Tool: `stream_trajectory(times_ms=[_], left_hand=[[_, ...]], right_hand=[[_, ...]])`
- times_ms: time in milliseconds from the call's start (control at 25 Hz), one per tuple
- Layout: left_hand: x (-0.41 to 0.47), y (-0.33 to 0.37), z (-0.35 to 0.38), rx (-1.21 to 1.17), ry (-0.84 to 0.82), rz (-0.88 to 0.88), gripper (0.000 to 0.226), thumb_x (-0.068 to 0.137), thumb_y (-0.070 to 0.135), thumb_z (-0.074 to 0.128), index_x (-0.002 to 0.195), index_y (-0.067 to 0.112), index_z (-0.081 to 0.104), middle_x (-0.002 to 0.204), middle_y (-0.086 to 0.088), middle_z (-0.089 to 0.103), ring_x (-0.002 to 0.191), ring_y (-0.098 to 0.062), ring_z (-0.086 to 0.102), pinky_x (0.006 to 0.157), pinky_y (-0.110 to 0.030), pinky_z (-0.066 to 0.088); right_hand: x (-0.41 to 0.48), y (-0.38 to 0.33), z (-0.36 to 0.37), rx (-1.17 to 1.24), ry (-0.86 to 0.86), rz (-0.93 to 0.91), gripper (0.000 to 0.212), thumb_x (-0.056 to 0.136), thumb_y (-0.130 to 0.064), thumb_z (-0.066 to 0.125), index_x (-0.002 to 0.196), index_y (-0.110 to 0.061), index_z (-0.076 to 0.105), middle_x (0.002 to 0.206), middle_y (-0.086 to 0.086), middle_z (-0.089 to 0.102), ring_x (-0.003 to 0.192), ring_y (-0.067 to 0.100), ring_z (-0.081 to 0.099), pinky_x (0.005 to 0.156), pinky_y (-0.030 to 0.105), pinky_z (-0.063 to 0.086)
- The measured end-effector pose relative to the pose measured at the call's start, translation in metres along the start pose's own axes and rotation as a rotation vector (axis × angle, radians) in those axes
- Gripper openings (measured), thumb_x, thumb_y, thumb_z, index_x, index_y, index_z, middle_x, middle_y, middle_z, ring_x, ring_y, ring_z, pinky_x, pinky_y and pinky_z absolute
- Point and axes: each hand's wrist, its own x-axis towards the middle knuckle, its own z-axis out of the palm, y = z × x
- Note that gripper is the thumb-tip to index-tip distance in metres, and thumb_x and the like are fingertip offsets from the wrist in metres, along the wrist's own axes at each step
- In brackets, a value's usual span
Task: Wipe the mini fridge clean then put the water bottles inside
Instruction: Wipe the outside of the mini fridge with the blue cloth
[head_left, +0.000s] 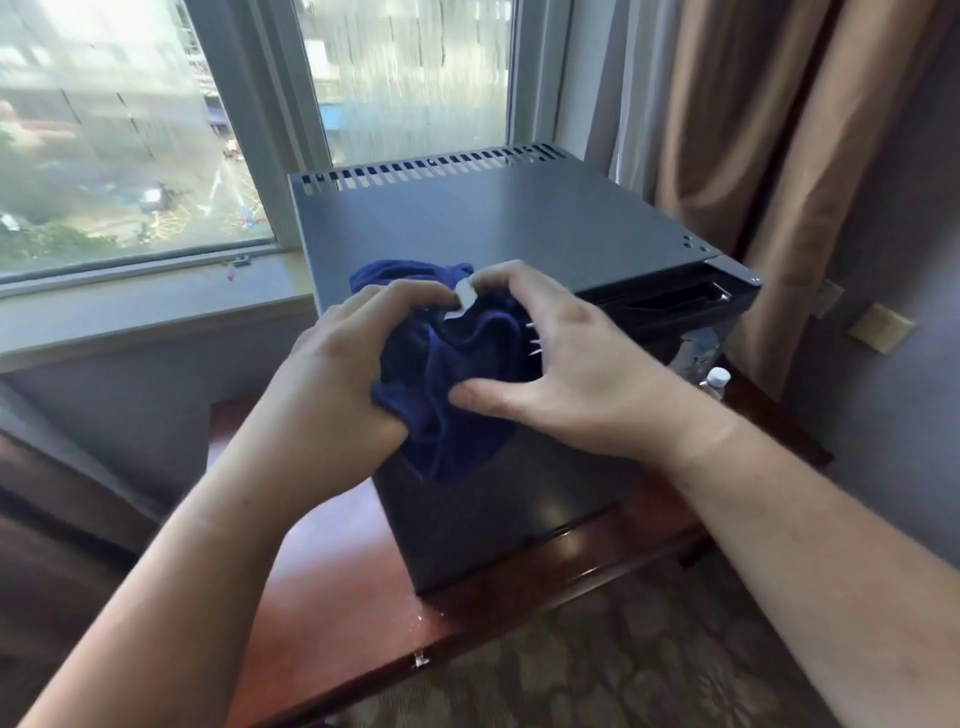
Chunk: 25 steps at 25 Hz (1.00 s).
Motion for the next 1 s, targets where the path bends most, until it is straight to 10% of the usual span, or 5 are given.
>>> stream_trajectory(times_ms=[200,400,640,800,1000], left_hand=[[-0.054,0.034,0.058,0.108,0.294,-0.020,0.050,0.065,0.007,0.075,0.113,0.020,0.071,0.126,0.013,0.058,0.109,-0.021,0.055,0.098,-0.012,0.038],[-0.088,0.031,0.174,-0.031,0.426,-0.438,0.064,0.057,0.000,0.057,0.113,0.026,0.072,0.113,0.006,0.066,0.107,-0.029,0.065,0.098,-0.025,0.046],[-0.064,0.059,0.287,-0.317,0.503,-0.883,0.044,0.081,-0.003,0.062,0.097,0.038,0.065,0.089,0.030,0.070,0.095,-0.001,0.067,0.084,-0.015,0.046],[-0.025,0.074,0.361,-0.523,0.540,-1.118,0.039,0.077,-0.006,0.054,0.090,0.028,0.067,0.092,0.004,0.072,0.094,-0.033,0.072,0.086,-0.045,0.058],[0.002,0.082,0.428,-0.831,0.558,-1.415,0.046,0.094,-0.016,0.038,0.105,0.023,0.058,0.109,-0.004,0.061,0.098,-0.025,0.062,0.085,-0.044,0.055]], right_hand=[[-0.064,0.027,0.037,0.194,0.261,-0.136,0.044,0.076,-0.007,0.081,0.116,-0.016,0.066,0.136,-0.002,0.060,0.137,0.011,0.049,0.115,0.033,0.038],[-0.125,0.090,0.058,0.329,-0.093,0.116,0.062,0.094,-0.018,0.065,0.150,-0.039,0.048,0.167,-0.019,0.018,0.156,0.001,0.012,0.125,0.020,0.015],[-0.203,0.208,0.006,0.374,-0.190,0.448,0.040,0.089,-0.033,0.068,0.129,-0.037,0.069,0.137,-0.015,0.065,0.128,-0.003,0.057,0.114,0.017,0.039],[-0.231,0.269,-0.014,0.397,-0.214,0.703,0.035,0.087,-0.035,0.071,0.122,-0.032,0.072,0.115,-0.012,0.075,0.111,0.001,0.067,0.105,0.028,0.050],[-0.212,0.319,-0.012,0.661,-0.139,0.979,0.041,0.093,-0.029,0.070,0.133,-0.026,0.062,0.111,-0.006,0.073,0.103,0.010,0.070,0.096,0.029,0.055]])
